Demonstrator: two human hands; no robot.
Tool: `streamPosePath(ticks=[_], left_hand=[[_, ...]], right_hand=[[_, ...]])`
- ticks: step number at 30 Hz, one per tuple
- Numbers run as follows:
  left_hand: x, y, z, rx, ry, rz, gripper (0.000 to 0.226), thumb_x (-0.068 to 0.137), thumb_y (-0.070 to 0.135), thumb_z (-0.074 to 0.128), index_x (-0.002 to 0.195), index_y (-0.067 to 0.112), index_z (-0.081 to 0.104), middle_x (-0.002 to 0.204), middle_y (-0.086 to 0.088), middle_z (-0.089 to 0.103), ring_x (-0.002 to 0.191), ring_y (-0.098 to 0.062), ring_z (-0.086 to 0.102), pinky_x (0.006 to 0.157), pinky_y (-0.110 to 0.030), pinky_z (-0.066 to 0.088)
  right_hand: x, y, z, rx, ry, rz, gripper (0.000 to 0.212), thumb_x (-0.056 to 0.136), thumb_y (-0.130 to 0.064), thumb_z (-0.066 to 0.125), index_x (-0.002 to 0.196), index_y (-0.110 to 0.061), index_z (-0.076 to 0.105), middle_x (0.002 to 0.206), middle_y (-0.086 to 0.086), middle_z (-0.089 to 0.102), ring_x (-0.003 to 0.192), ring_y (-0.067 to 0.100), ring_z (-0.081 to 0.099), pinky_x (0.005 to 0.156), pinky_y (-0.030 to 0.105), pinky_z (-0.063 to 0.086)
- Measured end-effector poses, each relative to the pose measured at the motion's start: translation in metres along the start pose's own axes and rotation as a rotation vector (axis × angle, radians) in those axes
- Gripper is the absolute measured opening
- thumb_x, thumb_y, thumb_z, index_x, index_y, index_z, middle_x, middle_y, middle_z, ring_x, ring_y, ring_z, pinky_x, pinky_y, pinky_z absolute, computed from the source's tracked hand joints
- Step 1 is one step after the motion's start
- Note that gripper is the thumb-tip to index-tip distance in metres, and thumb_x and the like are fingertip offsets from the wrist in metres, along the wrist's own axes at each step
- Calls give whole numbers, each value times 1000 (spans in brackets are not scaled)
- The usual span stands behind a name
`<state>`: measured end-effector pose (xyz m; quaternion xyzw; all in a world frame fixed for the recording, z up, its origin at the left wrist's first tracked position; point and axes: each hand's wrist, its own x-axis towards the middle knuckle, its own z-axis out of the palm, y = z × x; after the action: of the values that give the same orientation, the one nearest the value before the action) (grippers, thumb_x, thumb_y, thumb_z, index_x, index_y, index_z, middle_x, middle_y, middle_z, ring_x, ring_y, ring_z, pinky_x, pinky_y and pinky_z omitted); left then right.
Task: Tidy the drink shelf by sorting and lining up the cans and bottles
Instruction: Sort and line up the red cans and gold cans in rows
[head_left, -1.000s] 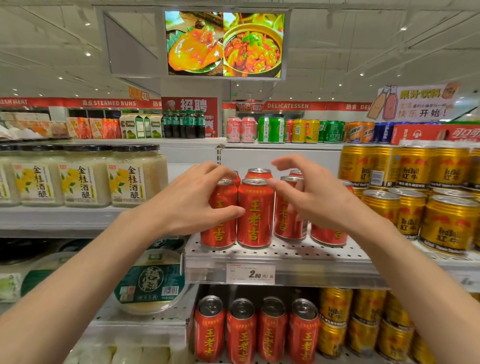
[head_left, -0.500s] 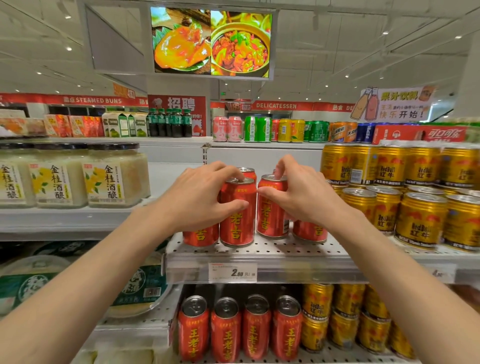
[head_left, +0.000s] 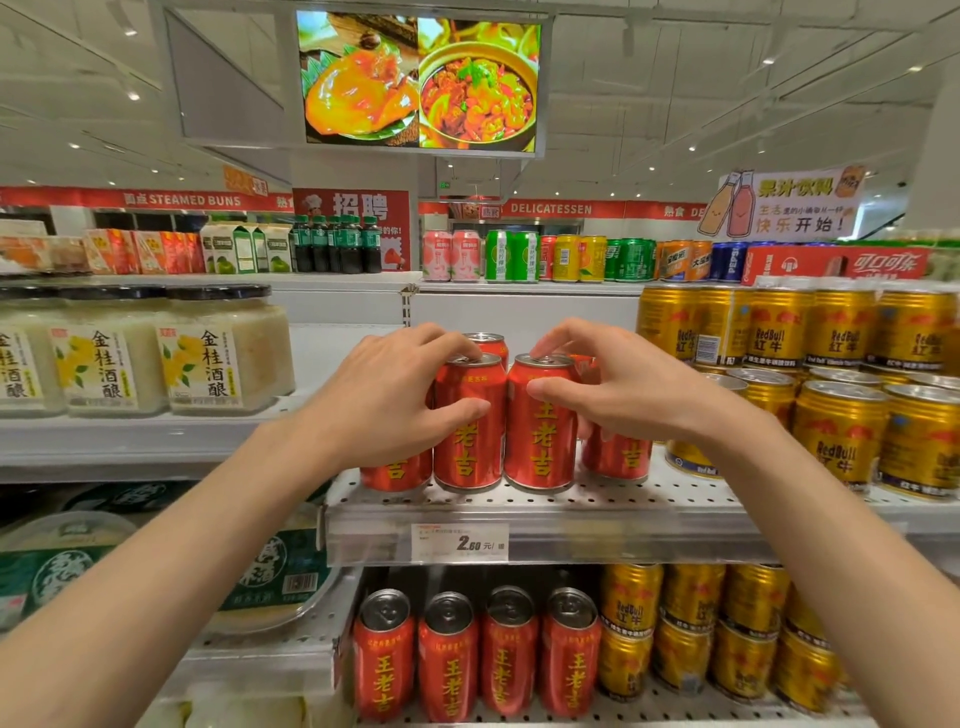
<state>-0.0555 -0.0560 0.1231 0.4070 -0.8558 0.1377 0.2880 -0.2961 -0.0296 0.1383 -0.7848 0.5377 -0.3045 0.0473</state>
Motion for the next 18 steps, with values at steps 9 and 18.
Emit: streamPosePath(ticks=[9,18], left_hand=[[5,17,6,56,10,38,66,86,71,45,139,31,49,134,7,57,126,-14,48,108,-41,39],[24,44,25,19,30,70,60,90,67,51,137,30,52,127,6,59,117,-16,55,102,-43,45]], right_hand=[[-20,18,-11,51,325,-96,33,93,-38,65,124,-25,64,118,-13,66,81,7,68,65,23,57],[-30,52,-16,-176,340,29,38,93,-46,63,124,-24,61,127,-5,59,118,12,55,103,40,50]])
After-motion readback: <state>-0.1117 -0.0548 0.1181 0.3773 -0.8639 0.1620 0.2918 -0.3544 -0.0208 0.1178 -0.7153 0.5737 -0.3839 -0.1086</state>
